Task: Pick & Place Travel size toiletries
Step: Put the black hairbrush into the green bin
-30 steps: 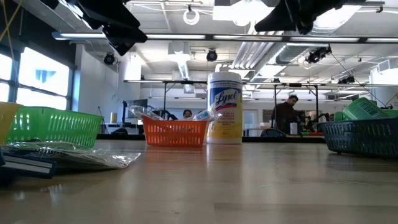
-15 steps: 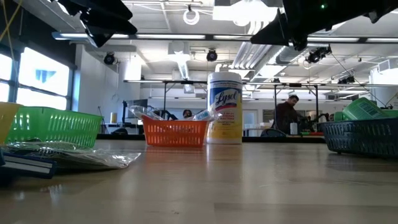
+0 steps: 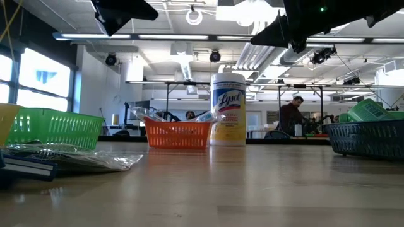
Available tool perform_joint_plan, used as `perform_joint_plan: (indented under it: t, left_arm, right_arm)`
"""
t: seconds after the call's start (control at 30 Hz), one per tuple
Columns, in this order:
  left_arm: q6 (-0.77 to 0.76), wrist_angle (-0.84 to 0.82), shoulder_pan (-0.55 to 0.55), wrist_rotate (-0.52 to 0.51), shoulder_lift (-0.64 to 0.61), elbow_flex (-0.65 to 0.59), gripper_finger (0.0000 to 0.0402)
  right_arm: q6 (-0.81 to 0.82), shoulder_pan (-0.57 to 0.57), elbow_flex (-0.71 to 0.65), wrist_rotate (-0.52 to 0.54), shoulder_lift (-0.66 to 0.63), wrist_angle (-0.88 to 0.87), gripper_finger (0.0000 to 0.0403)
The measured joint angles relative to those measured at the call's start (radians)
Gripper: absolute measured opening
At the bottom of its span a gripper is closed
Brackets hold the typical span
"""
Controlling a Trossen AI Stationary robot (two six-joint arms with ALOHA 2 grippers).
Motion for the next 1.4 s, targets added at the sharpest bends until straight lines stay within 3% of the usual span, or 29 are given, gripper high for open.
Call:
perform_joint_plan:
  t: [0.4, 0.63, 0.73, 0.93, 1.4]
  left_arm:
    - [-0.077, -0.279, -0.112, -0.020, 0.252, 0.405, 0.0138]
    - [-0.152, -0.559, -0.158, -0.070, 0.434, 0.598, 0.0138]
    - [-0.231, -0.652, -0.168, -0.072, 0.493, 0.609, 0.0138]
    - [-0.352, -0.670, -0.168, -0.052, 0.587, 0.608, 0.0138]
    - [-0.381, -0.653, -0.168, -0.023, 0.715, 0.607, 0.0138]
  right_arm:
    - [0.000, -0.050, 0.000, -0.023, 0.000, -0.002, 0.0003]
    - [0.000, -0.050, 0.001, -0.080, 0.000, -0.008, 0.0003]
    - [0.000, -0.051, 0.001, -0.113, 0.000, -0.019, 0.0003]
    - [0.000, -0.050, 0.001, -0.124, 0.000, -0.048, 0.0003]
    - [-0.004, -0.050, 0.001, -0.124, 0.000, -0.055, 0.0003]
